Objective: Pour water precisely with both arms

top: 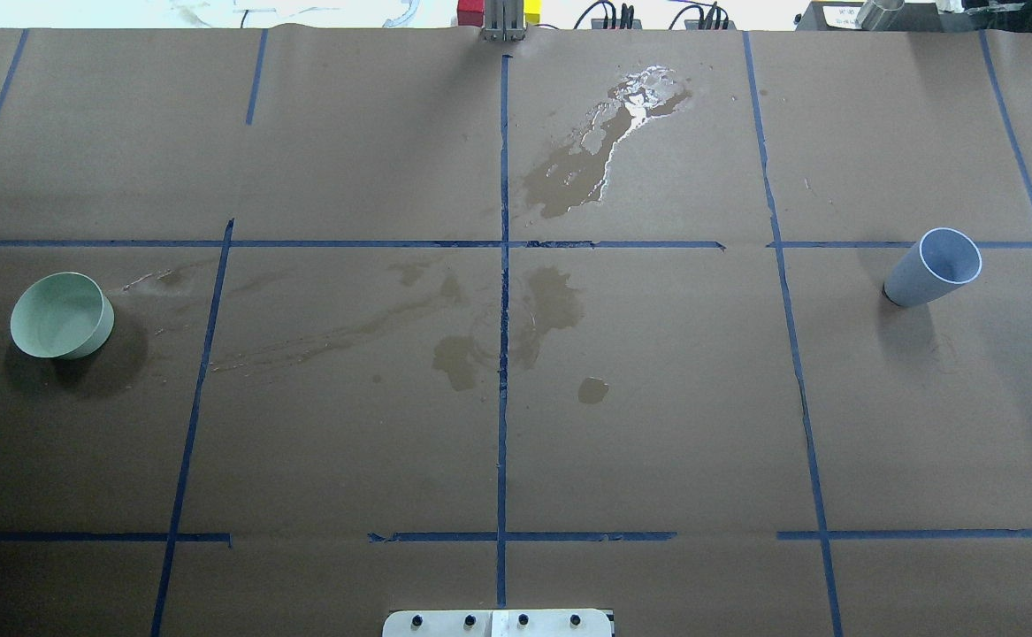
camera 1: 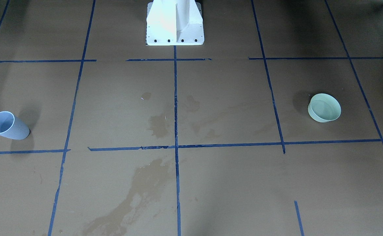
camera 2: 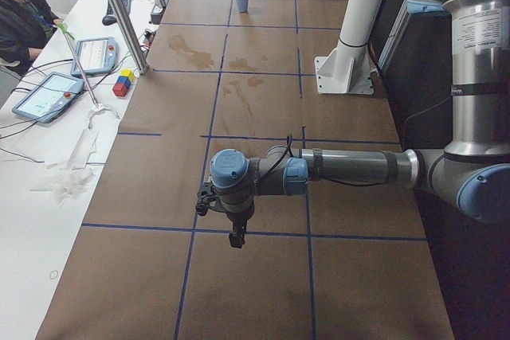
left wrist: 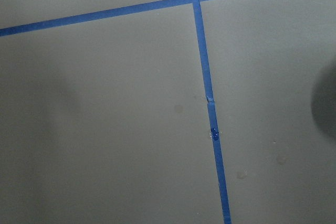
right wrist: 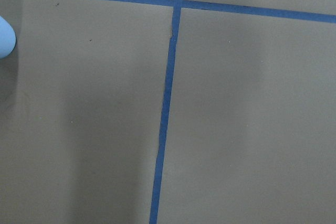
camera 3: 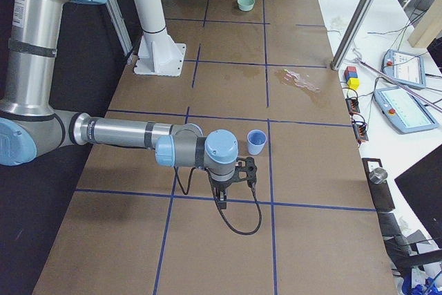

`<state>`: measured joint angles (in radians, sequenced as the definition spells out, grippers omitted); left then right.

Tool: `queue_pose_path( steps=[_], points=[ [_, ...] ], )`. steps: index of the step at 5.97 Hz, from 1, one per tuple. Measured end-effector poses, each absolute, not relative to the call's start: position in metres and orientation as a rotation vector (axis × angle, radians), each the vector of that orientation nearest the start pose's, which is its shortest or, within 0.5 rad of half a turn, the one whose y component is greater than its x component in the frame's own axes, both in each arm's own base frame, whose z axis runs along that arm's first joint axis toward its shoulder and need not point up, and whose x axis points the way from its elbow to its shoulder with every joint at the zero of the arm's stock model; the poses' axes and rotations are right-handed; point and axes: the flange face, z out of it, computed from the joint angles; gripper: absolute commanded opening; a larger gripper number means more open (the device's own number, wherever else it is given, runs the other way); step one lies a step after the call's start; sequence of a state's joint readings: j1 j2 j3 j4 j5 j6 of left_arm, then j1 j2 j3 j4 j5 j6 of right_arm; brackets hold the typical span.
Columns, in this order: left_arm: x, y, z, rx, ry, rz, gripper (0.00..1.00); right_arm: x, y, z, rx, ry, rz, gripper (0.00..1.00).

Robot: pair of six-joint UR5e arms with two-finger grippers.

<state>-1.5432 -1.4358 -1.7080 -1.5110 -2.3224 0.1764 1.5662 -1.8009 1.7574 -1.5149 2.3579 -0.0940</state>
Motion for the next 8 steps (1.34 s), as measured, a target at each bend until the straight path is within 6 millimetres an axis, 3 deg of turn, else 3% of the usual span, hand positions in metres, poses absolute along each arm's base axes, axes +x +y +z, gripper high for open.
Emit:
queue_pose_path(
  steps=[2,3,4,6,7,8],
  points=[
    [-0.052,-0.434,0.658,0.017,0.752,0.183,1.00,0.061,-0.397,0.660,0.071,-0.786,-0.107,1.00],
    [-0.051,-0.445,0.646,0.065,0.747,0.202,1.00,0.061,-0.400,0.656,0.084,-0.786,-0.113,1.00],
    [-0.050,-0.468,0.628,0.148,0.738,0.232,1.00,0.060,-0.404,0.651,0.096,-0.785,-0.118,1.00],
    [-0.045,-0.498,0.618,0.228,0.739,0.270,1.00,0.060,-0.407,0.648,0.106,-0.784,-0.124,1.00],
    [-0.027,-0.505,0.611,0.227,0.756,0.262,1.00,0.060,-0.407,0.647,0.106,-0.784,-0.123,1.00],
    [0.006,-0.507,0.607,0.209,0.788,0.211,1.00,0.060,-0.407,0.647,0.106,-0.784,-0.123,1.00]
  ],
)
